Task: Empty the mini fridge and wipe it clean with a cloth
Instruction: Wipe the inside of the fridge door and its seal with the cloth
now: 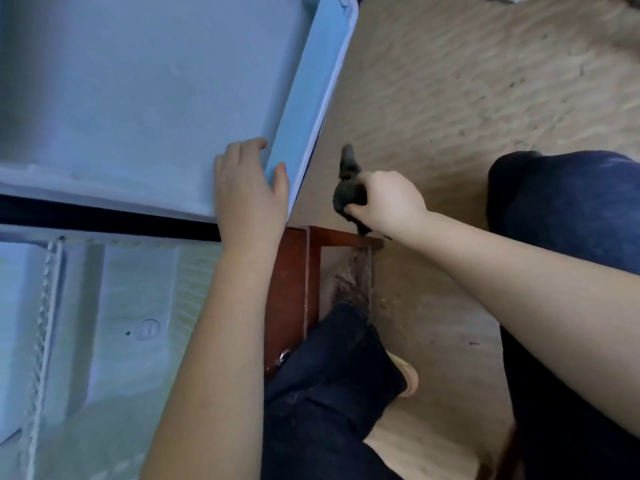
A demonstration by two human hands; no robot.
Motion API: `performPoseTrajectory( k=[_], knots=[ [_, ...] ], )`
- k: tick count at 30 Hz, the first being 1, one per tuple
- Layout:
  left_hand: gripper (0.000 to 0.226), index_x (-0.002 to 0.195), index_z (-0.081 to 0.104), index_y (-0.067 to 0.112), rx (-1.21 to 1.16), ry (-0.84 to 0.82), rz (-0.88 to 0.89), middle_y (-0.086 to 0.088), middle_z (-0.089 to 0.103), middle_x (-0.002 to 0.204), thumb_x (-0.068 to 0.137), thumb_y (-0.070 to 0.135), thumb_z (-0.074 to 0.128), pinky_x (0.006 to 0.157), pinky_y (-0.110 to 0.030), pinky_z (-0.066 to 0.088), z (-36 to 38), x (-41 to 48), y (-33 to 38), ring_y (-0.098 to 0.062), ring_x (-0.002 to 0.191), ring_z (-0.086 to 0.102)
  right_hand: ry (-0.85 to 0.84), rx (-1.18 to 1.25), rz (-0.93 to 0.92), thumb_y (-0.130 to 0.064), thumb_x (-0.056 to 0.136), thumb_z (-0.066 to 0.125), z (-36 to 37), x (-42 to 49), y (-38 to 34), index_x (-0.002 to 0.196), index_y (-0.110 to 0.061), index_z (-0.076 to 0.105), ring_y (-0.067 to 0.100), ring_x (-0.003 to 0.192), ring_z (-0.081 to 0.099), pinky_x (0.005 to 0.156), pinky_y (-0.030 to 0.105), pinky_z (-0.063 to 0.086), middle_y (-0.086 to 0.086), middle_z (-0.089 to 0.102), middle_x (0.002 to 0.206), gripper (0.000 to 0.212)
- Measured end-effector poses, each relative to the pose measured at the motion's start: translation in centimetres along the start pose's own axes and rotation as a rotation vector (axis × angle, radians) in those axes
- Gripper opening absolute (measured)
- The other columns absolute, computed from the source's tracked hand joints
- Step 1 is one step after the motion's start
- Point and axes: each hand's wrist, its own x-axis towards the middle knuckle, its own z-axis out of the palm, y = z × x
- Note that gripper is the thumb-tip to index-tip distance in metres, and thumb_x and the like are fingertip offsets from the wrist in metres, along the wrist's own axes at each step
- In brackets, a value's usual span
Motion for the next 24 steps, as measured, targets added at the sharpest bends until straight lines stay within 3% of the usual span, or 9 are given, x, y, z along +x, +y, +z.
performPoseTrajectory(
  k=[1,3,6,9,12,16,19,24],
  knots=[
    [0.031,0.119,0.06,0.003,-0.009,-0.049,-0.019,-0.015,0.061,0.115,0.093,0.019,0.057,0.089,-0.03,0.036,0.5,1.1,-0.3,-0.031,0.107,0.054,0.038,0.003,-0.004,-0.031,0.086,0.065,0.2,0.3,0.0,0.111,-0.013,0.063,0.03,0.098,0.06,0.067,0.034,0.048,0.01,0.065,0.105,0.031],
    [0.02,0.102,0.063,0.004,-0.03,-0.095,-0.018,-0.014,0.062,0.099,0.094,0.021,0.056,0.075,-0.026,0.034,1.4,2.5,-0.6,-0.031,0.095,0.057,0.135,-0.001,-0.042,-0.032,0.086,0.066,0.8,1.1,-0.1,0.112,-0.013,0.065,0.029,0.109,0.051,0.075,0.038,0.05,0.01,0.056,0.114,0.033],
    [0.025,0.083,0.058,0.004,-0.071,-0.054,0.018,-0.008,0.057,0.081,0.096,0.025,0.054,0.063,-0.023,0.028,2.2,3.7,0.0,-0.019,0.075,0.049,0.264,0.096,-0.088,-0.032,0.083,0.07,1.6,3.1,0.3,0.108,-0.01,0.067,0.029,0.113,0.044,0.083,0.039,0.046,0.011,0.052,0.118,0.033],
    [0.015,0.087,0.056,0.016,-0.233,0.031,-0.05,0.012,0.054,0.071,0.095,0.029,0.054,0.061,-0.012,0.036,2.5,5.2,1.4,-0.004,0.063,0.048,0.349,0.316,-0.034,-0.032,0.085,0.066,1.6,5.6,0.6,0.108,-0.014,0.063,0.026,0.1,0.054,0.08,0.035,0.044,0.008,0.062,0.105,0.028],
    [0.012,0.084,0.054,0.019,-0.306,0.117,-0.047,0.015,0.05,0.065,0.095,0.022,0.052,0.061,-0.013,0.038,2.9,6.4,2.4,-0.001,0.06,0.049,0.44,0.5,0.067,-0.028,0.09,0.06,0.7,8.2,0.9,0.113,-0.014,0.057,0.021,0.099,0.055,0.071,0.026,0.036,0.006,0.06,0.11,0.027],
    [0.016,0.079,0.052,0.017,-0.358,0.11,-0.117,0.012,0.045,0.061,0.095,0.018,0.055,0.059,-0.011,0.034,3.3,7.1,2.0,0.0,0.057,0.045,0.488,0.674,0.14,-0.015,0.093,0.053,-0.9,11.9,1.5,0.136,-0.013,0.046,0.02,0.115,0.05,0.086,0.022,0.035,0.009,0.051,0.129,0.044],
    [0.025,0.073,0.048,0.027,-0.399,0.06,-0.14,0.011,0.041,0.059,0.095,0.019,0.055,0.057,-0.016,0.032,3.2,7.6,1.3,-0.001,0.055,0.04,0.528,0.723,0.126,-0.01,0.088,0.052,-2.1,14.9,1.5,0.133,-0.012,0.051,0.019,0.117,0.051,0.093,0.021,0.035,0.007,0.056,0.128,0.045],
    [0.028,0.073,0.047,0.028,-0.406,0.025,-0.116,0.01,0.041,0.061,0.097,0.017,0.054,0.057,-0.015,0.031,3.1,7.6,1.3,-0.001,0.056,0.038,0.541,0.664,0.018,-0.006,0.086,0.054,-3.5,18.2,1.1,0.125,-0.011,0.06,0.015,0.108,0.053,0.084,0.013,0.031,0.004,0.061,0.117,0.04]
  ],
)
